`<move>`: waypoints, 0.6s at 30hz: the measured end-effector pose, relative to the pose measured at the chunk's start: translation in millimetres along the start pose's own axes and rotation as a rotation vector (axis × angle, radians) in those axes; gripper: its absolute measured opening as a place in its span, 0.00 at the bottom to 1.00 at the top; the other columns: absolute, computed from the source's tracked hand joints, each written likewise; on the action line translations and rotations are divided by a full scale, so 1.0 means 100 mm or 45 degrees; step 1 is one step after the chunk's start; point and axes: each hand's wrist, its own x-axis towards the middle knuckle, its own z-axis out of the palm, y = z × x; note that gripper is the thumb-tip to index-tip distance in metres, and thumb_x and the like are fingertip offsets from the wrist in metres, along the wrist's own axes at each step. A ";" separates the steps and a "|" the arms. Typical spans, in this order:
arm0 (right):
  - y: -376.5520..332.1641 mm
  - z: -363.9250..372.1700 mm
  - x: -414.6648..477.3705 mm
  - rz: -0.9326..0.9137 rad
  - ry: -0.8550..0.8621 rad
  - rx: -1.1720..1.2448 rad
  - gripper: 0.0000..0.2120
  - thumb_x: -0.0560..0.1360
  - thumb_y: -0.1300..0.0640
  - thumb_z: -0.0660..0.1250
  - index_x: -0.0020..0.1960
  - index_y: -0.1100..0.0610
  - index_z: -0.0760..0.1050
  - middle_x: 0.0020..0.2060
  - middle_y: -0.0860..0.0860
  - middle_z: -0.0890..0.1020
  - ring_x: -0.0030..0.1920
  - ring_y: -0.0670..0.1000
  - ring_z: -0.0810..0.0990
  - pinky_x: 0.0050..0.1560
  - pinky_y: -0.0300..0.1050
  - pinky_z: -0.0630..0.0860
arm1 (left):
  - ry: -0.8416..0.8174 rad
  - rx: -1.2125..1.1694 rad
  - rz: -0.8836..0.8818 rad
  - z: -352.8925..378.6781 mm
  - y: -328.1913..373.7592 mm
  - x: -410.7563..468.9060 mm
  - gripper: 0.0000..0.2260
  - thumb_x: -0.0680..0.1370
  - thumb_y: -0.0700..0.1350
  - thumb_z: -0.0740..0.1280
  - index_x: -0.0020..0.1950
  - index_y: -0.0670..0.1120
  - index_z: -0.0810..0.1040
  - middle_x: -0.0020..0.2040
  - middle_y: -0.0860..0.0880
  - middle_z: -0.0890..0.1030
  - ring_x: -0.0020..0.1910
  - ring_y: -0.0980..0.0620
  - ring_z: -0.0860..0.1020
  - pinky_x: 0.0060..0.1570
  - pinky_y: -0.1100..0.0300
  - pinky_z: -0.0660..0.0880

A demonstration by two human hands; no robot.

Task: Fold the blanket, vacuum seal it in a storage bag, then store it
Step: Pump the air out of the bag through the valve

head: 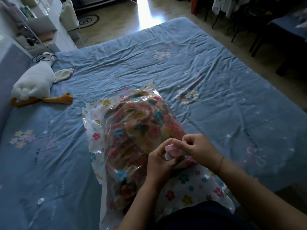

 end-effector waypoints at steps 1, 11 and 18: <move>-0.05 -0.02 -0.01 -0.042 0.015 -0.004 0.23 0.68 0.41 0.68 0.28 0.60 0.71 0.20 0.44 0.69 0.24 0.41 0.66 0.28 0.40 0.64 | 0.012 0.008 0.000 -0.01 0.00 0.01 0.20 0.66 0.44 0.79 0.57 0.47 0.82 0.51 0.55 0.85 0.52 0.56 0.83 0.53 0.63 0.77; -0.43 -0.17 -0.01 -0.251 0.059 0.310 0.23 0.71 0.48 0.71 0.28 0.61 0.66 0.23 0.45 0.68 0.25 0.42 0.65 0.28 0.37 0.64 | 0.010 0.035 -0.011 0.00 -0.02 0.06 0.21 0.67 0.40 0.80 0.58 0.51 0.82 0.52 0.57 0.85 0.53 0.58 0.82 0.54 0.62 0.77; -0.48 -0.18 -0.04 -0.242 0.034 0.242 0.20 0.72 0.49 0.71 0.28 0.58 0.68 0.22 0.45 0.67 0.24 0.42 0.64 0.27 0.37 0.64 | -0.012 0.066 0.013 -0.03 0.00 0.07 0.19 0.67 0.40 0.80 0.57 0.48 0.82 0.50 0.57 0.85 0.51 0.59 0.82 0.50 0.64 0.77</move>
